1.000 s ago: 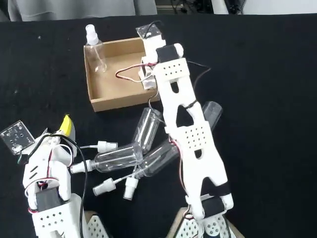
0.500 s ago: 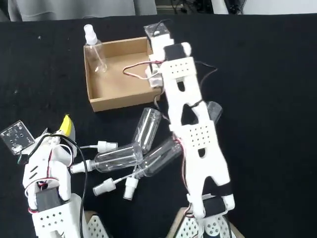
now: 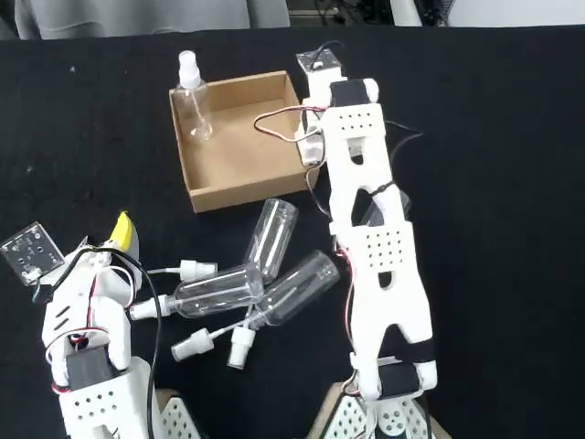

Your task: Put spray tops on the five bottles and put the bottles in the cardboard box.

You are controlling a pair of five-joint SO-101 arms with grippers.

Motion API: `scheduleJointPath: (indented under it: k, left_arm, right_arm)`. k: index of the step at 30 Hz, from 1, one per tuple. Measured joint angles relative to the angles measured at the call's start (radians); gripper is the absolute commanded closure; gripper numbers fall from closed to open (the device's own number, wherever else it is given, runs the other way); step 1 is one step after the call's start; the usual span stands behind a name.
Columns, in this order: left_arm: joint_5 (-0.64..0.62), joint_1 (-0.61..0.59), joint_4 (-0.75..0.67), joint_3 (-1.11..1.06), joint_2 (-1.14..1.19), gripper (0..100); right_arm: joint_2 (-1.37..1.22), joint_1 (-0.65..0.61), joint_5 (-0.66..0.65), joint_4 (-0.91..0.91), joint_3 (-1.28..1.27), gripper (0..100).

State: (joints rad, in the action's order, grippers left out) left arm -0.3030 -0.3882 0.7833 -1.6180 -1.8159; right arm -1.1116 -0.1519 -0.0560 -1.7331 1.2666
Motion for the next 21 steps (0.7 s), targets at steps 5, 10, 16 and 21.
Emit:
scheduleJointPath:
  k: [5, 10, 16, 21]
  left_arm:
    - [0.000, 0.000, -0.003, 0.000, 0.000, 78]
    - [0.000, 0.000, -0.087, -0.051, 0.000, 78]
    - [0.000, 0.000, -0.110, -0.051, 0.000, 78]
    - [0.000, 0.000, -0.112, -0.051, 0.000, 78]
  right_arm:
    - [0.017, 0.008, 0.000, 0.000, -0.028, 98.5]
    - [0.127, 0.008, 0.002, 0.000, -0.155, 98.3]
    - [0.258, 0.009, -0.005, 0.000, -0.321, 98.2]
    - [0.313, 0.014, -0.006, 0.000, -0.377, 98.2]
